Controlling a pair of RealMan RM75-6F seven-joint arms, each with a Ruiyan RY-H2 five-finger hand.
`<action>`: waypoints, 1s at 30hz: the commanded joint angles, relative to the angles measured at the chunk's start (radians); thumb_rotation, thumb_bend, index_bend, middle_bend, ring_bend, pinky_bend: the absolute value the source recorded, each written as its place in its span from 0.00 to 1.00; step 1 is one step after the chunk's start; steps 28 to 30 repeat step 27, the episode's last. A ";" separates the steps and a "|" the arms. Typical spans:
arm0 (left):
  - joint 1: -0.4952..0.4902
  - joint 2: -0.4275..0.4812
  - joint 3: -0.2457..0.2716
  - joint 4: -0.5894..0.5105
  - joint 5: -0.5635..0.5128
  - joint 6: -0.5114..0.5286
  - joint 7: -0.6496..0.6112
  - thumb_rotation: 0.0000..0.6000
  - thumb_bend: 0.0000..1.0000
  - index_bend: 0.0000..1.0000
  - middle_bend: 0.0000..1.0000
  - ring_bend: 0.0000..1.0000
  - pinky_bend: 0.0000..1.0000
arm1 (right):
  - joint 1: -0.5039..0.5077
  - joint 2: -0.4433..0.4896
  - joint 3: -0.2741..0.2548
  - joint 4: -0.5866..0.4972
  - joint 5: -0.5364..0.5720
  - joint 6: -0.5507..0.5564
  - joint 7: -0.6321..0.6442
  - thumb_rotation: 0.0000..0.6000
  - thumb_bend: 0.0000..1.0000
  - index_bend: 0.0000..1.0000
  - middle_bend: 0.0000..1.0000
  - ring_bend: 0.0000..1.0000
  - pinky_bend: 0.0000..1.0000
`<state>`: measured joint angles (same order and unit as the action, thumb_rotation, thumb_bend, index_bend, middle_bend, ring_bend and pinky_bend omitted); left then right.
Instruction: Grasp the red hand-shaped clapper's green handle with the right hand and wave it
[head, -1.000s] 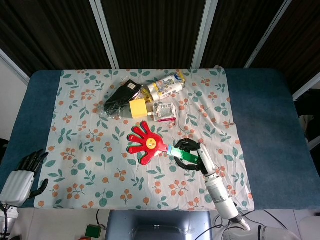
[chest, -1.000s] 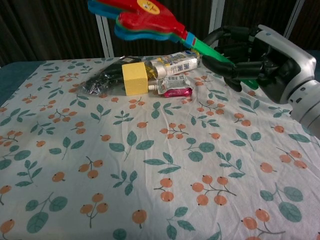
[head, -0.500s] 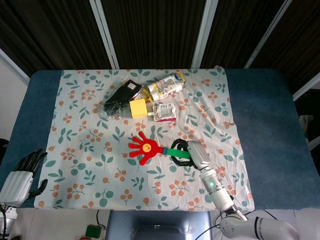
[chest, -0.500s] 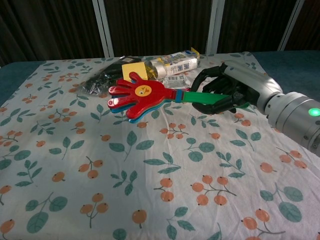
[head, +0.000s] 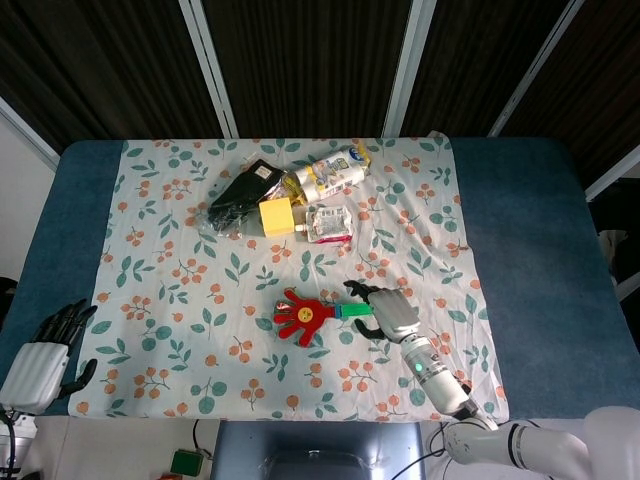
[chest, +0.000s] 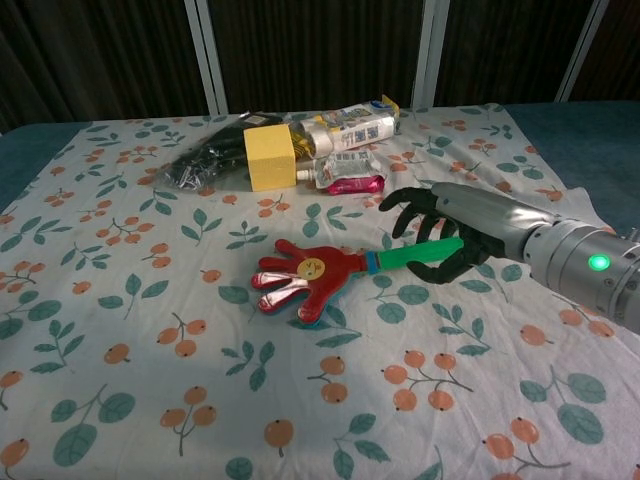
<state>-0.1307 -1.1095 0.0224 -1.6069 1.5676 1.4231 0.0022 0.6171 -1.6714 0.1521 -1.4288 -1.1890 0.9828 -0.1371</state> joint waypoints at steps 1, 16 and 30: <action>0.003 0.003 0.005 -0.008 0.012 0.007 0.009 1.00 0.40 0.00 0.00 0.00 0.15 | -0.021 0.057 -0.007 -0.050 -0.062 0.060 -0.001 1.00 0.40 0.19 0.28 0.30 0.47; 0.022 -0.018 0.010 0.000 0.056 0.063 0.075 1.00 0.40 0.00 0.00 0.00 0.10 | -0.399 0.427 -0.252 -0.279 -0.394 0.594 -0.160 1.00 0.30 0.00 0.00 0.00 0.00; 0.018 -0.064 -0.009 0.050 0.070 0.086 0.121 1.00 0.40 0.00 0.00 0.00 0.08 | -0.478 0.460 -0.221 -0.161 -0.388 0.664 -0.019 1.00 0.29 0.00 0.00 0.00 0.00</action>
